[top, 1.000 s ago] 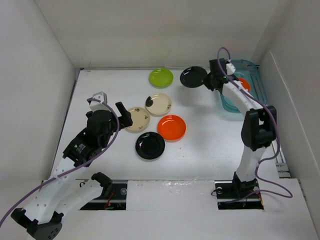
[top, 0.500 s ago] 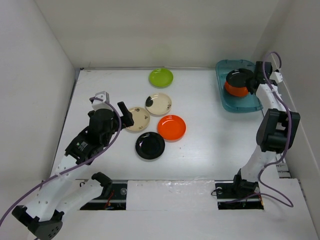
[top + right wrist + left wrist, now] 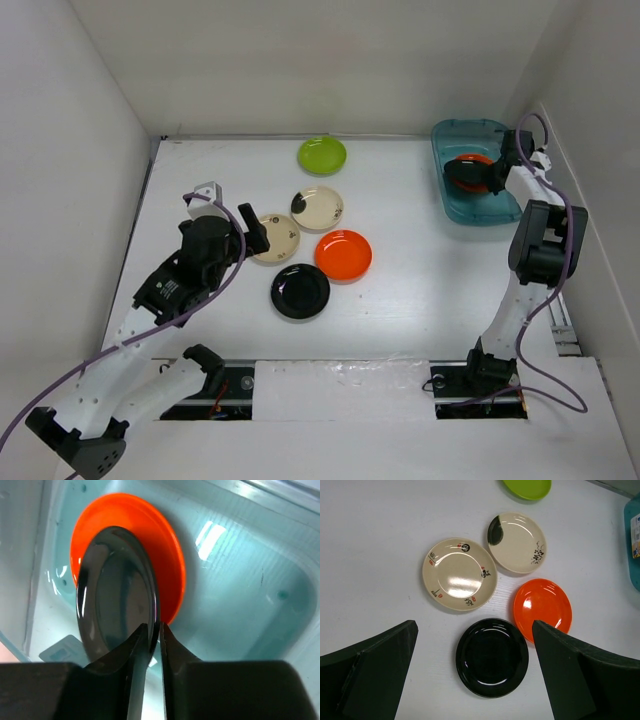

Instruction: Place the plates into the plastic bin on the countertop

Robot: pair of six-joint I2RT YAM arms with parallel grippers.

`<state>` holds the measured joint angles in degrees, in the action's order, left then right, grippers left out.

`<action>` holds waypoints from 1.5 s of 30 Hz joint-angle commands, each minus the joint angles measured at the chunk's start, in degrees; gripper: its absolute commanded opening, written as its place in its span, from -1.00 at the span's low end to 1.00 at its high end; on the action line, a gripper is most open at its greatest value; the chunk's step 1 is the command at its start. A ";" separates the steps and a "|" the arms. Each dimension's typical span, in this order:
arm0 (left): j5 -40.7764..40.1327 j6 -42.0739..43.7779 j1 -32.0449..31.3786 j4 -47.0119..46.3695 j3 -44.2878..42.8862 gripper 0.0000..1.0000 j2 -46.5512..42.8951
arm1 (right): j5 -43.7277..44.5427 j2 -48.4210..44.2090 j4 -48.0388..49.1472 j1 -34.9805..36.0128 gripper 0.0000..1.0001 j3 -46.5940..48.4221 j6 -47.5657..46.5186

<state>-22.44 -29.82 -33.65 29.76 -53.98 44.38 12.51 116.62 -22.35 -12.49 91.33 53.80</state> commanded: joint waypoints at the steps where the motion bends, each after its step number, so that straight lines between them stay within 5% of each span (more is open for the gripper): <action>1: 0.55 0.91 0.07 -1.81 0.10 0.99 0.18 | 1.02 -2.53 3.89 -0.52 -0.57 2.01 0.16; 5: 0.55 0.91 0.07 -1.81 0.10 0.99 0.18 | 3.57 -3.67 -0.31 -0.52 0.06 4.12 1.47; 11: 1.08 1.44 0.07 -2.34 0.10 0.99 0.18 | 5.50 -9.56 1.52 2.37 0.26 2.71 1.48; 17: 1.08 1.44 0.07 -2.34 0.10 0.99 0.70 | 0.42 -14.31 7.74 12.38 0.71 3.24 -3.87; 21: 0.38 1.44 0.07 -2.34 0.10 0.99 1.41 | -10.36 -10.55 12.07 19.60 0.71 5.69 -6.77; 33: -0.24 0.91 0.07 -1.28 -0.43 0.99 4.75 | -25.87 24.68 4.24 26.46 0.59 42.42 -4.32; 41: -0.24 0.39 0.07 -1.28 -0.43 0.99 6.33 | -27.63 32.09 6.79 26.99 0.50 45.69 -0.89; 45: 0.62 -0.23 3.13 -1.28 -1.57 0.99 8.61 | -22.11 22.26 14.70 29.18 0.53 31.30 -0.89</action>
<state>-21.98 -29.45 -33.04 29.34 -54.02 51.40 -12.23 147.33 -14.57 14.61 126.19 52.38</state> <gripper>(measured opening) 0.993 0.761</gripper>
